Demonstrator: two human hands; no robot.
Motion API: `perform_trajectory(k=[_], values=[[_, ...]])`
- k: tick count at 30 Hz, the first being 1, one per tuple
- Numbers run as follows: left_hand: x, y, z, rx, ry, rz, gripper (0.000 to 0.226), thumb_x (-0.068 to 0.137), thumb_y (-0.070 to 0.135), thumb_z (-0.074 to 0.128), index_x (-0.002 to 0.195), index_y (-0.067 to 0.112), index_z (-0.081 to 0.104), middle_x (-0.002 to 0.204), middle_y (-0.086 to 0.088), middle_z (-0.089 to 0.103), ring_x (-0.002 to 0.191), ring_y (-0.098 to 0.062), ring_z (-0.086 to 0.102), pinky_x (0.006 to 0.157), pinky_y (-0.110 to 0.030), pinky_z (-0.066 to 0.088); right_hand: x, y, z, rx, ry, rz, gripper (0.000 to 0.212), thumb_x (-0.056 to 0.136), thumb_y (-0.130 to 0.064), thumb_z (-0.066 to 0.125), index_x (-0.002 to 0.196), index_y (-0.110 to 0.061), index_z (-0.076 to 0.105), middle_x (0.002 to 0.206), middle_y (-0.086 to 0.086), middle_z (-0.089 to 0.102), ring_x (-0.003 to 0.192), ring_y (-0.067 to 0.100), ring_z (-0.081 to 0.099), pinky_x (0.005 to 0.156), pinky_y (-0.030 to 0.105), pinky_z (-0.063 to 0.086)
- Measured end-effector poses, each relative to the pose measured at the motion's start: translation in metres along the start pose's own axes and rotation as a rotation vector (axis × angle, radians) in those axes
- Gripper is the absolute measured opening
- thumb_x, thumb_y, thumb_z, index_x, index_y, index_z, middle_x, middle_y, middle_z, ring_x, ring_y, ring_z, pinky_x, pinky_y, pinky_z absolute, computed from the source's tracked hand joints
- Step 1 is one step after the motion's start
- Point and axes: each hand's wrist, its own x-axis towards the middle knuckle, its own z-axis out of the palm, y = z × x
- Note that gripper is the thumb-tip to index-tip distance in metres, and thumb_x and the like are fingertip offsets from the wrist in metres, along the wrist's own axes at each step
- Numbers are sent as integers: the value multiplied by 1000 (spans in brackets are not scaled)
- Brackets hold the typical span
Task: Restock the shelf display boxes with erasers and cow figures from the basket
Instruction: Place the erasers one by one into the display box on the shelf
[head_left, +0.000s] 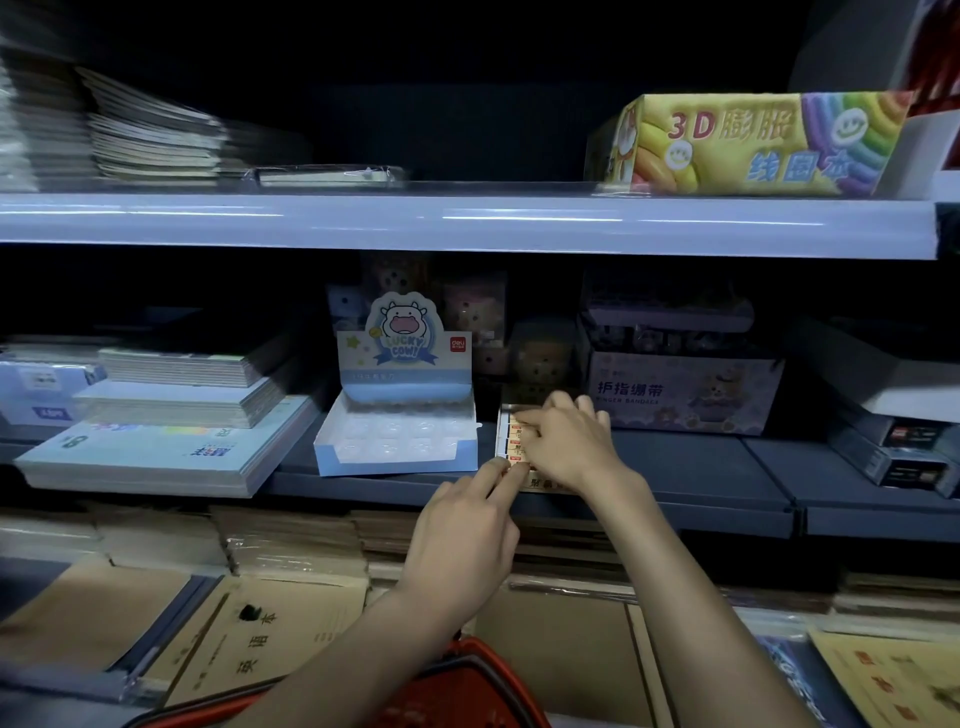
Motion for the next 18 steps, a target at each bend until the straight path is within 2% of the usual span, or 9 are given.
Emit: perform_trajectory(k=[5,11,18], values=[[0,-1,1,2,-2,3,54,85,18,63,139,22,57,136,4,61,88,-18,66,74,-31,52,-11,13,-2,-83,125,57,36,99,-28,50,130,-23,68,130,1,60,123,24,47,103,43,32],[0,0,-1,3,-41,-6,54,90,19,58,144,22,53,142,3,58,97,-20,66,82,-34,52,-12,13,1,-44,47,55,47,101,-33,41,143,-22,57,148,-3,50,128,25,36,106,45,30],[4,2,-13,13,-94,-3,57,92,20,51,148,24,49,147,4,54,107,-23,64,91,-36,49,-16,11,-2,-18,4,72,47,102,-35,38,143,-23,57,150,-3,47,129,26,32,104,46,29]])
